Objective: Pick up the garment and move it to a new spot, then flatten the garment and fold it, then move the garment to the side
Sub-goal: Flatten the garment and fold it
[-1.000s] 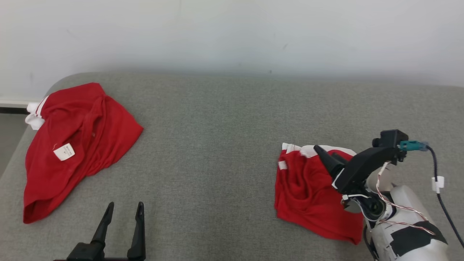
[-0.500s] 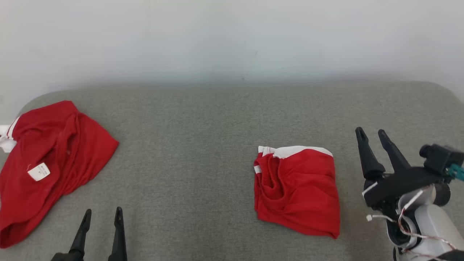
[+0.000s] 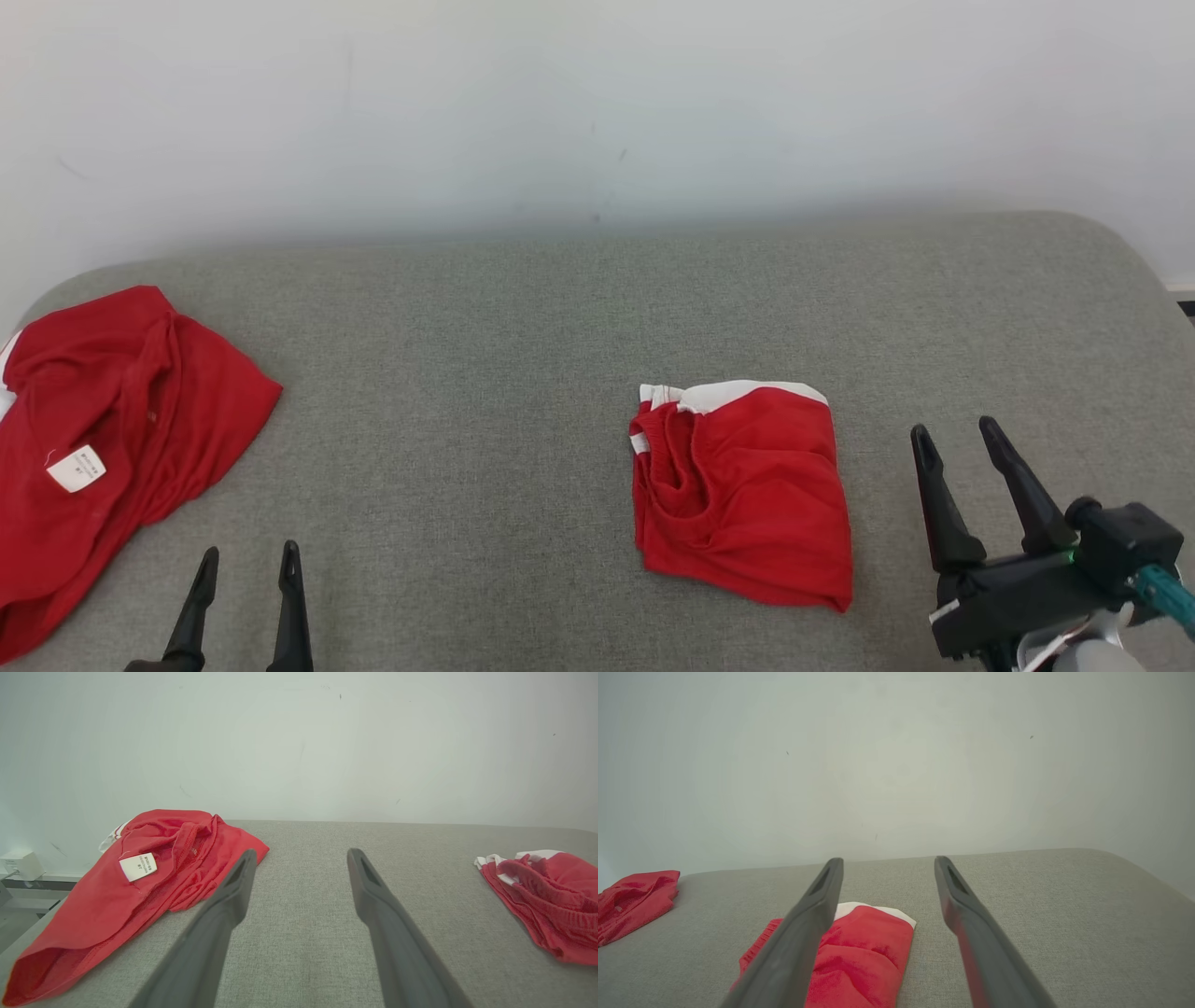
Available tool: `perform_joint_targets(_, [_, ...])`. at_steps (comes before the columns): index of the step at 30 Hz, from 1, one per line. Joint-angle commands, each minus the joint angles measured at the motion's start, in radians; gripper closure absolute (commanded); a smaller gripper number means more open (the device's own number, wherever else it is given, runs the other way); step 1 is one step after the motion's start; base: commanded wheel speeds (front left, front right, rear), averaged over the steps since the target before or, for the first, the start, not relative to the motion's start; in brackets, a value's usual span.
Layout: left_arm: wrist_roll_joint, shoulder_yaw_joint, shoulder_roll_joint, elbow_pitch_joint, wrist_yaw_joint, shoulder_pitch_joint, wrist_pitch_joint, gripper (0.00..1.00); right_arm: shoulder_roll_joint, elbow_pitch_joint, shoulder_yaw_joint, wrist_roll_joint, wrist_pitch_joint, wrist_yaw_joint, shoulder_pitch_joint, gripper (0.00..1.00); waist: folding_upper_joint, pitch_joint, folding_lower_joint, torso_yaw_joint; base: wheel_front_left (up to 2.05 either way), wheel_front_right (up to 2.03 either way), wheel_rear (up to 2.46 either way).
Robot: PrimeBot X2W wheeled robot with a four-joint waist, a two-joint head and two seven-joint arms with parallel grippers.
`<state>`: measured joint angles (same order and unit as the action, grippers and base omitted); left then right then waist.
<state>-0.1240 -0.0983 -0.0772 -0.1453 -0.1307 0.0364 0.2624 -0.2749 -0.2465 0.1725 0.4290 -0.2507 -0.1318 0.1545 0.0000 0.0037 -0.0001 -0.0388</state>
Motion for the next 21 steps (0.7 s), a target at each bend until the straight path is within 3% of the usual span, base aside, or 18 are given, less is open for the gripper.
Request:
perform_joint_targets(1, [0.002, -0.002, -0.001, -0.001, 0.003, 0.012, 0.004, 0.0, 0.002, 0.008, -0.005, -0.012, -0.007, 0.002, -0.012, 0.0, 0.0, -0.001, 0.0001, 0.001, 0.0, 0.0, 0.0])
perform_joint_targets(21, [0.003, 0.024, -0.017, -0.008, 0.001, 0.049, 0.004, 0.0, 0.13, 0.107, -0.111, -0.148, -0.015, 0.002, -0.259, 0.0, 0.0, -0.03, 0.0001, 0.035, 0.0, 0.0, 0.0])
